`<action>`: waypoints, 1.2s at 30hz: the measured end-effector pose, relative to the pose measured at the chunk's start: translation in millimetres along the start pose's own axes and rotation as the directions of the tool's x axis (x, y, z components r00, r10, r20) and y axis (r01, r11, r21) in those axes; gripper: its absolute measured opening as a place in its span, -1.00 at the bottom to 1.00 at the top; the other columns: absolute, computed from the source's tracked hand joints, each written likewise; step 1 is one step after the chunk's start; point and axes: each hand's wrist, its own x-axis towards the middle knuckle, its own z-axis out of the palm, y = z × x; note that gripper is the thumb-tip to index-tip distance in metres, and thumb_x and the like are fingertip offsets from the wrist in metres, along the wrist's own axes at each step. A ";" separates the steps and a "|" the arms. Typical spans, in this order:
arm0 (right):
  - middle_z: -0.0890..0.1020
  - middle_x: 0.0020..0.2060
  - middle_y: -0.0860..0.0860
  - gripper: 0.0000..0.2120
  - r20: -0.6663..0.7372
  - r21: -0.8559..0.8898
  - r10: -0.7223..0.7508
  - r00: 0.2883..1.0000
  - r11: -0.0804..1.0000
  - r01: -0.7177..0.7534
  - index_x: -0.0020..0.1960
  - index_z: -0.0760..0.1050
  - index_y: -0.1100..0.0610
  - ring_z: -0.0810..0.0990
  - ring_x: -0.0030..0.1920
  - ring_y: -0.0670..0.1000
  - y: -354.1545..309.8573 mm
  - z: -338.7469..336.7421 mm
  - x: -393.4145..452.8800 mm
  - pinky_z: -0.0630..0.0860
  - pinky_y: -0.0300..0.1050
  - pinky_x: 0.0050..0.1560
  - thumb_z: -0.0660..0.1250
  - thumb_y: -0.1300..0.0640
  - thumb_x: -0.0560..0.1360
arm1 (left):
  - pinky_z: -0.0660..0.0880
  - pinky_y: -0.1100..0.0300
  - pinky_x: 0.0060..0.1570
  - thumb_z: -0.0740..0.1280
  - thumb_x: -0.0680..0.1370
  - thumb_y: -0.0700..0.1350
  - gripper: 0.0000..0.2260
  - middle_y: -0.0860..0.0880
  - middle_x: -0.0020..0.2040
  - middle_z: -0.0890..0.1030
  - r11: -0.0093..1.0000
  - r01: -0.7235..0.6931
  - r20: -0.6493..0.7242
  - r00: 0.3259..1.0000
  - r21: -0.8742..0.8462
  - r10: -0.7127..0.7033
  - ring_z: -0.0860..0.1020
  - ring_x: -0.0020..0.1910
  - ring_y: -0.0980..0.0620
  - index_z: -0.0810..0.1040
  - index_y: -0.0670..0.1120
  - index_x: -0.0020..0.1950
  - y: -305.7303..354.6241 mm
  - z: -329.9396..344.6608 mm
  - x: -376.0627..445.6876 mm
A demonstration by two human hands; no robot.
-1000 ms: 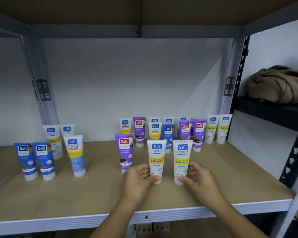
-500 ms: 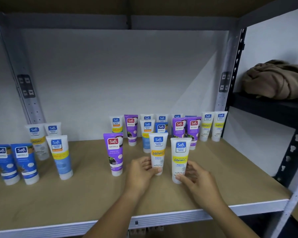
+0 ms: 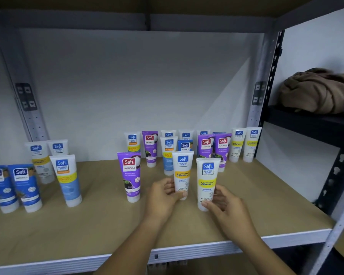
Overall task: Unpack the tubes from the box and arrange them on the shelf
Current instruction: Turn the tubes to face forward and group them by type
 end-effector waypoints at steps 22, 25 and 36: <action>0.70 -0.04 -0.18 -0.62 0.011 -0.043 -0.003 1.000 0.999 0.003 0.19 0.53 -0.03 0.66 -0.02 -0.24 -2.5 -0.9 -3.4 0.56 -0.35 0.05 0.49 0.26 0.44 | 0.56 0.13 0.18 0.56 0.40 -0.16 -0.63 0.06 0.10 0.66 0.987 0.003 -0.088 0.996 0.162 0.011 0.63 0.10 0.10 0.60 -0.11 0.17 -5.5 -7.4 -16.3; 0.71 -0.05 -0.18 -0.62 0.000 -0.052 -0.017 1.000 0.999 0.017 0.17 0.52 -0.05 0.66 -0.02 -0.22 -5.0 -3.5 -4.8 0.56 -0.34 0.04 0.47 0.28 0.45 | 0.59 0.20 -0.01 0.55 0.41 -0.13 -0.82 0.06 -0.16 0.68 0.965 -0.059 -0.081 0.993 0.256 0.082 0.64 -0.11 0.12 0.62 -0.03 -0.06 -4.6 -9.5 -28.4; 0.68 0.00 -0.16 -0.68 0.015 -0.161 0.009 1.000 0.987 -0.006 0.14 0.50 -0.07 0.63 0.02 -0.23 3.1 -14.4 16.4 0.56 -0.16 0.16 0.43 0.24 0.49 | 0.21 0.33 0.47 0.44 0.34 0.36 -0.29 0.26 0.43 0.42 0.744 -0.489 0.671 0.737 0.455 0.074 0.29 0.39 0.46 0.46 0.12 0.43 20.4 -15.5 -42.6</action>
